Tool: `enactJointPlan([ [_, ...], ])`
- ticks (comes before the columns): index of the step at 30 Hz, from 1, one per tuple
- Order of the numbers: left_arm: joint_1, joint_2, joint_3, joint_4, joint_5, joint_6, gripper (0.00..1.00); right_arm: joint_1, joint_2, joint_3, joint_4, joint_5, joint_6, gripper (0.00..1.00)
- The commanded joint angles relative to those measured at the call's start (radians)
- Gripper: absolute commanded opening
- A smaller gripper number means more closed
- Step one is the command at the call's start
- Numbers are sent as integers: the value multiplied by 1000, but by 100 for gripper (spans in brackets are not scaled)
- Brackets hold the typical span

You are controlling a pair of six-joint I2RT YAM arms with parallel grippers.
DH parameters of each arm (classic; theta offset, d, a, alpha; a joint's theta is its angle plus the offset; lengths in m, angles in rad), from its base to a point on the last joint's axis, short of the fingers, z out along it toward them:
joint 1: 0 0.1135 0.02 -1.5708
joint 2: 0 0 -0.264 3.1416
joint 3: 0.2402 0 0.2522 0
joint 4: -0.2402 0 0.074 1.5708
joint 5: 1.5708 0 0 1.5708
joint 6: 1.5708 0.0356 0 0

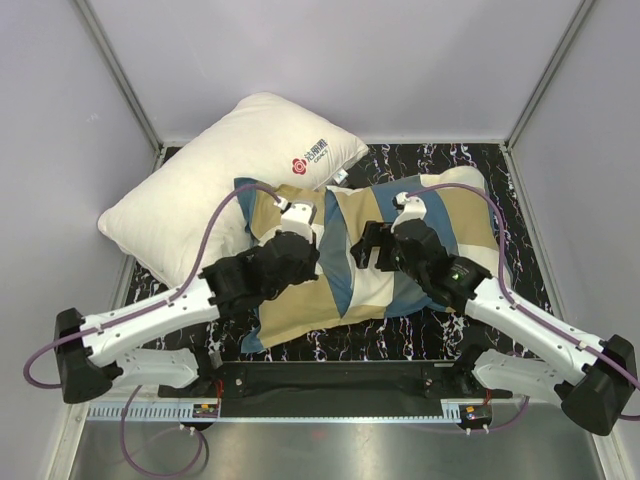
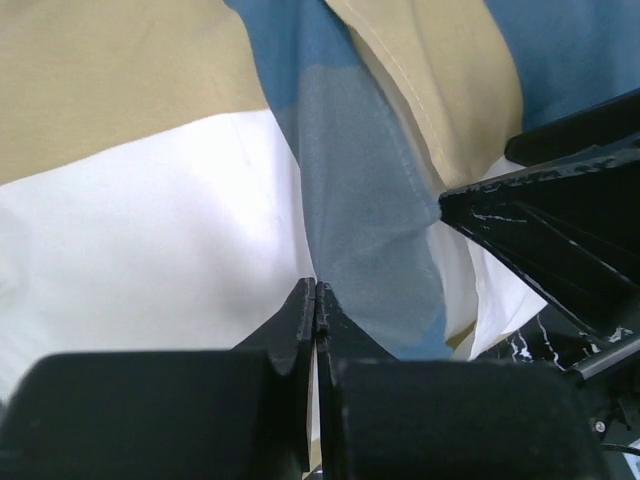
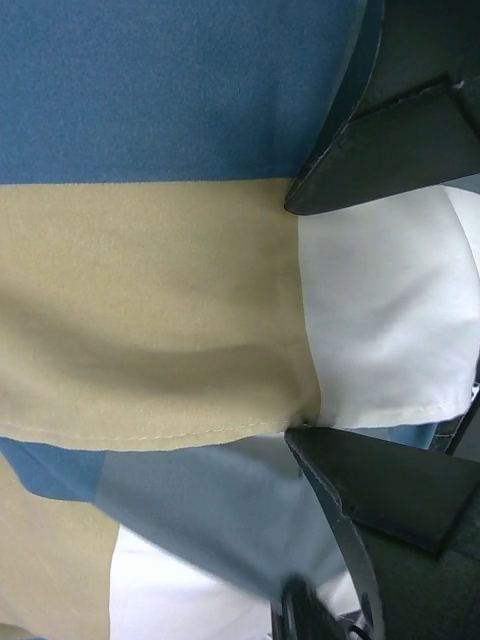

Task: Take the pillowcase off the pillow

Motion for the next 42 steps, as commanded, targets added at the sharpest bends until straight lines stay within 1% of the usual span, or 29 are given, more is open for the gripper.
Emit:
enactJointPlan([
  [1, 3, -115, -13, 38, -68, -16, 0, 7, -15, -15, -17, 67, 16, 91],
  [2, 3, -130, -18, 33, -72, -18, 0, 8, -12, -15, -20, 71, 19, 86],
  [5, 3, -184, -27, 9, -92, -21, 0, 8, 1, -18, -25, 80, 25, 75],
  [6, 3, -201, -29, 2, -92, -21, 0, 7, 11, -21, -23, 80, 25, 67],
  [8, 3, -212, -33, -4, -91, -24, 0, 8, 27, -15, -21, 80, 28, 57],
  [9, 3, -212, -35, -13, -94, -24, 0, 8, 32, -13, -20, 85, 29, 37],
  [11, 5, -209, -41, -21, -101, -21, 0, 8, 37, 2, -26, 100, 28, 11],
  [12, 5, -203, -41, -24, -104, -19, 0, 8, 32, 10, -32, 110, 22, 3],
  [13, 6, -201, -43, -25, -104, -16, 0, 8, 31, 20, -43, 119, 16, 0],
  [16, 14, -203, -37, -30, -118, 2, 0, 8, -3, 83, -127, 188, -26, 0],
  [17, 19, -207, -20, -48, -129, 10, 0, 8, -32, 112, -188, 265, -35, 0],
  [18, 31, -224, -9, -60, -141, 22, 0, 7, -50, 123, -219, 312, -41, 0],
  [19, 42, -236, 0, -74, -163, 28, 0, 2, -70, 138, -283, 408, -49, 0],
  [20, 57, -253, 5, -91, -166, 33, 0, -7, -113, 145, -314, 436, -50, 0],
  [21, 96, -294, 0, -96, -163, 41, 0, -22, -136, 146, -339, 452, -53, 0],
  [22, 121, -320, -9, -99, -149, 44, 0, -82, -161, 140, -371, 455, -62, 0],
  [23, 146, -369, -38, -103, -140, 44, 0, -117, -216, 131, -379, 427, -70, 0],
  [24, 202, -393, -59, -106, -129, 38, 0, -163, -239, 117, -379, 407, -75, 0],
  [25, 230, -414, -81, -108, -97, 30, 0, -237, -265, 81, -370, 387, -88, 0],
  [26, 256, -434, -128, -105, -74, 21, 0, -271, -297, 64, -368, 345, -92, 0],
  [27, 296, -462, -153, -99, -53, 5, 0, -292, -304, 47, -367, 331, -92, 0],
  [29, 319, -477, -208, -96, -16, -11, 0, -314, -296, 4, -380, 324, -72, 0],
  [33, 327, -493, -239, -107, -11, -33, 0, -316, -282, -38, -370, 278, -29, 0],
  [37, 325, -473, -230, -87, 50, -35, 0, -316, -278, -38, -341, 240, -29, 0],
  [39, 324, -436, -221, -58, 89, -41, 0, -316, -265, -36, -327, 225, -32, 0],
  [40, 318, -421, -207, -42, 128, -42, 0, -317, -261, -39, -313, 208, -33, 0],
  [41, 307, -387, -195, -18, 138, -44, 0, -316, -253, -44, -305, 199, -32, 0],
  [42, 254, -367, -181, -11, 133, -51, 0, -316, -252, -49, -296, 185, -33, 0],
])
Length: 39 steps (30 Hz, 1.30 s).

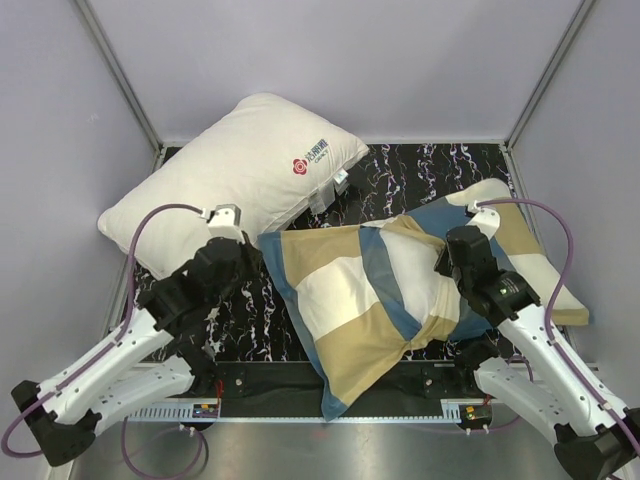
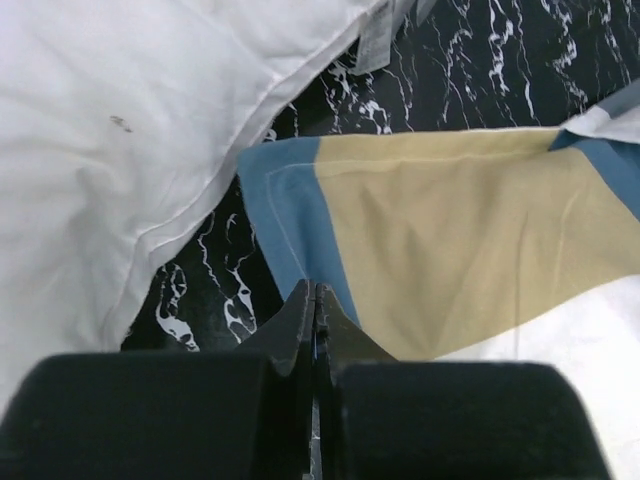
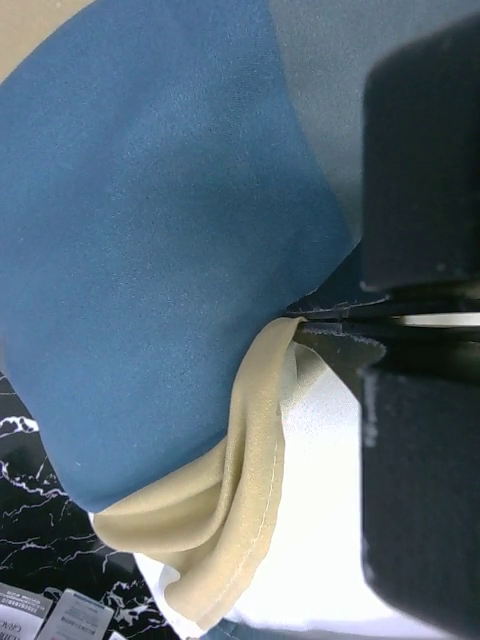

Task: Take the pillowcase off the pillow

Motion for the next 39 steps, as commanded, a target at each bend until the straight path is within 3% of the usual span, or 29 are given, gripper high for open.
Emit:
enactJointPlan([
  [1, -98, 72, 96, 104, 32, -23, 0, -3, 15, -11, 87, -66, 7, 0],
  [2, -141, 112, 117, 104, 7, -24, 4, -5, 18, -20, 103, -77, 13, 0],
  [4, -262, 156, 187, 107, -27, -35, 23, -3, 22, -40, 138, -105, 28, 0],
  [5, -317, 194, 206, 122, -21, -53, 49, -3, 33, -47, 147, -114, 31, 0],
  [7, -358, 228, 239, 157, 29, -66, 71, -3, 50, -50, 164, -128, 33, 0],
  [9, -402, 268, 258, 196, 43, -95, 87, -3, 73, -48, 169, -134, 31, 0],
  [12, -433, 316, 272, 242, 89, -129, 99, -3, 82, -51, 173, -143, 33, 0],
  [20, -457, 492, 318, 276, 185, -149, 99, -3, 61, -80, 203, -151, 31, 0],
  [25, -454, 604, 376, 248, 194, -126, 98, -3, 56, -83, 203, -163, 31, 0],
  [26, -456, 618, 379, 250, 195, -118, 73, -3, 53, -85, 203, -165, 31, 0],
  [27, -456, 618, 378, 248, 192, -118, 55, -5, 48, -85, 200, -160, 31, 0],
  [29, -454, 591, 371, 254, 160, -112, 4, -5, 36, -88, 190, -144, 27, 0],
  [30, -454, 578, 371, 253, 136, -103, 0, -5, 35, -89, 184, -130, 21, 0],
  [39, -418, 335, 395, 122, -39, -4, 0, -3, 35, -34, 80, 27, -7, 0],
])
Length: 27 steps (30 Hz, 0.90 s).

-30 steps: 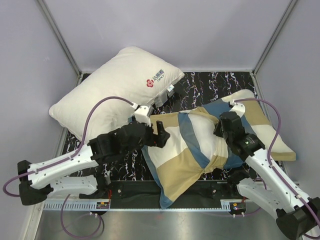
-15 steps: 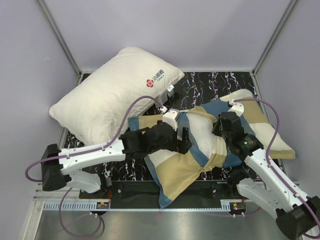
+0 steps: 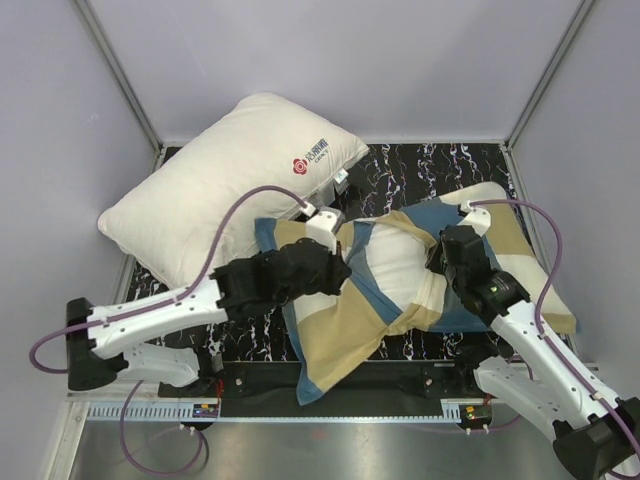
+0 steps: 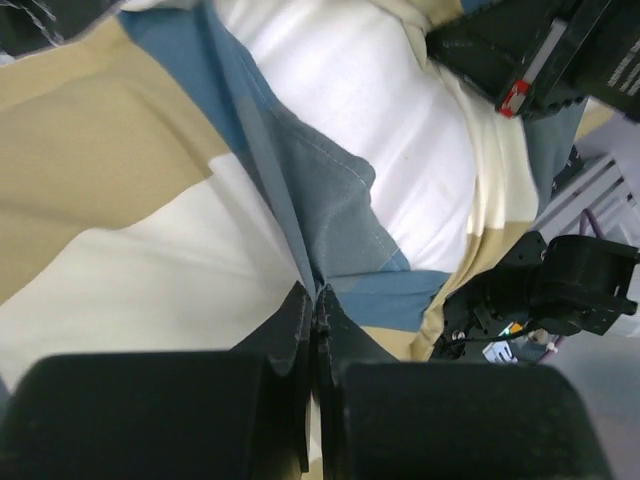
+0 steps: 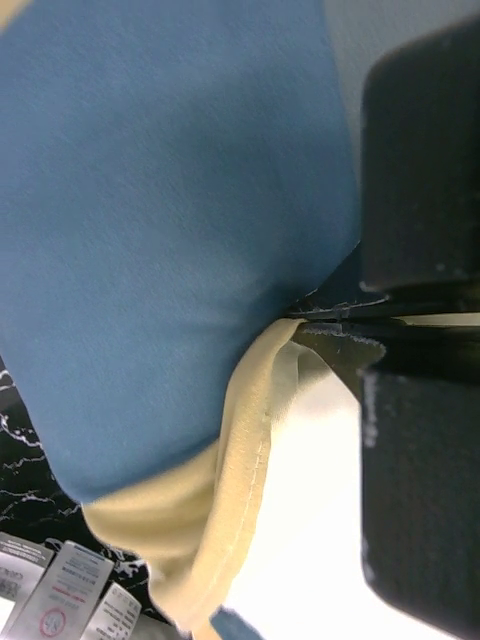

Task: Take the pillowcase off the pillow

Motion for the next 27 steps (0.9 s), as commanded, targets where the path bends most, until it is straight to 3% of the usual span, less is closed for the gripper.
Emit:
enactJointPlan([
  [1, 26, -210, 42, -12, -176, 55, 0, 2, -3, 49, -104, 134, -17, 0],
  [8, 92, -383, -142, -59, -205, -6, 0, 0, -2, 32, -107, 138, -1, 0],
  [21, 96, -282, -394, 79, -147, -83, 0, 0, 17, 9, -99, 38, 28, 0],
  [23, 98, -279, -402, 102, -124, -83, 0, 0, -26, 56, -105, -23, 3, 28],
  [26, 96, -268, -400, 122, -101, -76, 0, 0, -74, 164, -124, -100, -33, 82],
  [27, 98, -268, -399, 126, -98, -73, 0, 2, -80, 193, -127, -121, -44, 85],
])
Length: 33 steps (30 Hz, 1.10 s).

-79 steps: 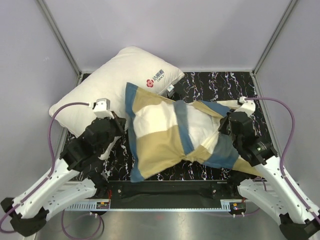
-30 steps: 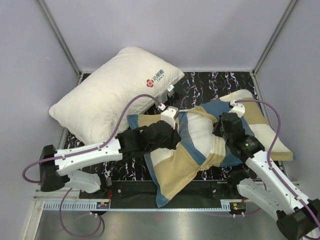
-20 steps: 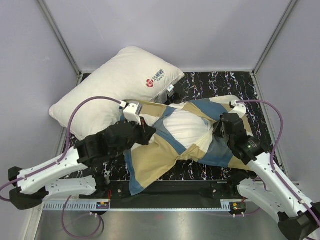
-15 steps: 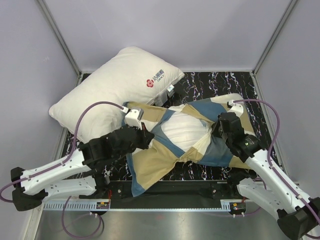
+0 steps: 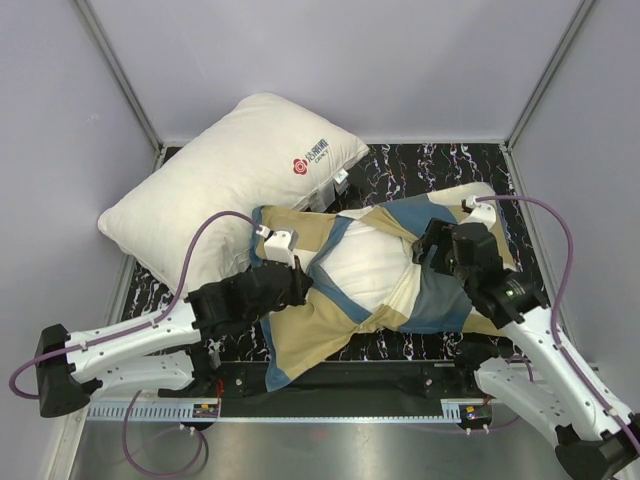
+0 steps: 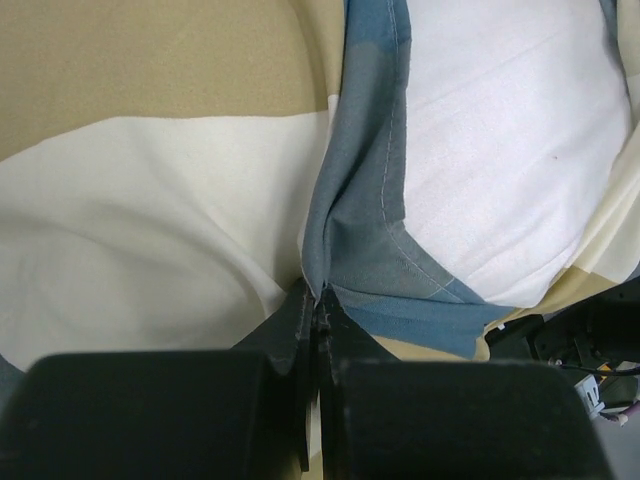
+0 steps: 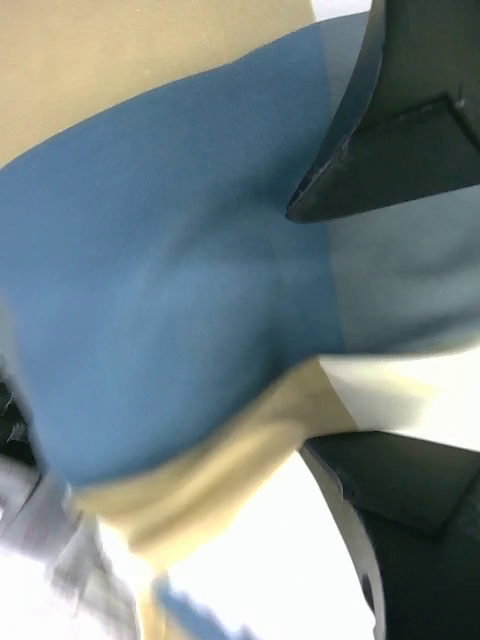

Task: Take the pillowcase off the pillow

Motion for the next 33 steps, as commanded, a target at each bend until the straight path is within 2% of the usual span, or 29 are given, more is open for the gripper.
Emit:
enactJointPlan([
  [1, 10, 18, -6, 58, 3, 4, 0, -9, -56, 173, -24, -97, -71, 87],
  [3, 10, 26, -6, 68, 3, 4, 0, -6, -53, 222, -21, -139, -88, 95],
  [7, 10, 40, -9, 86, 7, 1, 0, 52, -15, 298, 11, -190, -108, 100],
  [9, 8, 46, -6, 91, 7, 2, 0, 153, 19, 296, 37, -173, -105, 100],
  [11, 10, 57, 0, 91, 6, 5, 0, 262, 68, 290, 74, -87, -96, 100],
  [12, 10, 61, 2, 88, 6, 7, 0, 370, 93, 292, 86, -58, -93, 100],
  [15, 11, 75, 17, 80, 9, 11, 0, 574, 194, 310, 129, 60, -91, 100],
  [16, 13, 77, 26, 78, 11, 11, 0, 603, 218, 312, 147, 97, -79, 100],
  [21, 14, 54, 37, 58, 7, 13, 0, 627, 314, 264, 135, 152, 2, 100],
  [28, 23, 3, 16, 22, -9, 21, 0, 629, 168, 138, 131, 224, 58, 100],
  [33, 26, -17, 16, 12, -3, 28, 0, 627, 214, 89, 63, 201, 127, 100],
])
